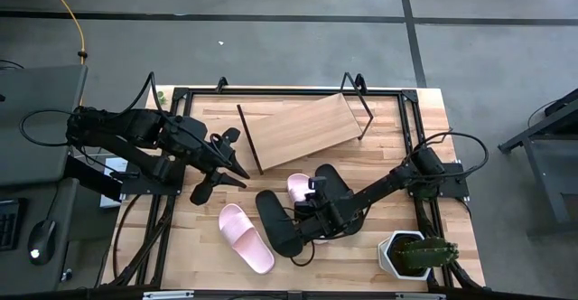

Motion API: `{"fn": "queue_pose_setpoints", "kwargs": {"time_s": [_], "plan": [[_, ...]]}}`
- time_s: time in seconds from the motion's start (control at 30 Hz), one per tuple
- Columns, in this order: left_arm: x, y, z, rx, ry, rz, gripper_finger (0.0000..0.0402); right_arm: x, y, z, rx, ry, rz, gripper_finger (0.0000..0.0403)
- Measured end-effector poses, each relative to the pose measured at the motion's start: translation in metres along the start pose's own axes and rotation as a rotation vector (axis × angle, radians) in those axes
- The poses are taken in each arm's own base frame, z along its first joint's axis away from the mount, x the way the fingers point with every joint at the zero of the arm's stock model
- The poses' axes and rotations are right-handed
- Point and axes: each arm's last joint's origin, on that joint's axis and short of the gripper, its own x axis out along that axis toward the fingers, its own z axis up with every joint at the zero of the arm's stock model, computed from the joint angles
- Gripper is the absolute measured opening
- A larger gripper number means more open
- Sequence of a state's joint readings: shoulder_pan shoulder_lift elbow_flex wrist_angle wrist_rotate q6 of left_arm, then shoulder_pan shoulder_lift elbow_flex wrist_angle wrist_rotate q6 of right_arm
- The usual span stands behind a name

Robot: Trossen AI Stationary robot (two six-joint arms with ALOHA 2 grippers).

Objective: Pick and place slides into the shelf
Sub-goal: Put the right pink slide on the shelf

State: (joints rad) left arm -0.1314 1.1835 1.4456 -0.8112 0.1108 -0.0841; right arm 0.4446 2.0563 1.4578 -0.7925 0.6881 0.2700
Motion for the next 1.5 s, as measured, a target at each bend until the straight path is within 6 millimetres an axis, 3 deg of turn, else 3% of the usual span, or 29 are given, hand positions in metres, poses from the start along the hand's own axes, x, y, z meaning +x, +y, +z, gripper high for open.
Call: {"fn": "queue_pose_setpoints", "kwargs": {"time_s": [0.33, 1.2, 1.5], "plan": [[0.0, 0.0, 0.0, 0.0, 0.0, 0.0, 0.0083, -0.001, -0.003, -0.001, -0.026, 0.005, -0.041, 0.0001], [0.0, 0.0, 0.0, 0.0, 0.002, 0.0, 0.0083, -0.041, -0.049, -0.002, -0.004, -0.035, -0.092, 0.0], [0.0, 0.0, 0.0, 0.0, 0.002, 0.0, 0.0083, -0.06, -0.076, -0.005, 0.012, -0.053, -0.124, 0.0]]}}
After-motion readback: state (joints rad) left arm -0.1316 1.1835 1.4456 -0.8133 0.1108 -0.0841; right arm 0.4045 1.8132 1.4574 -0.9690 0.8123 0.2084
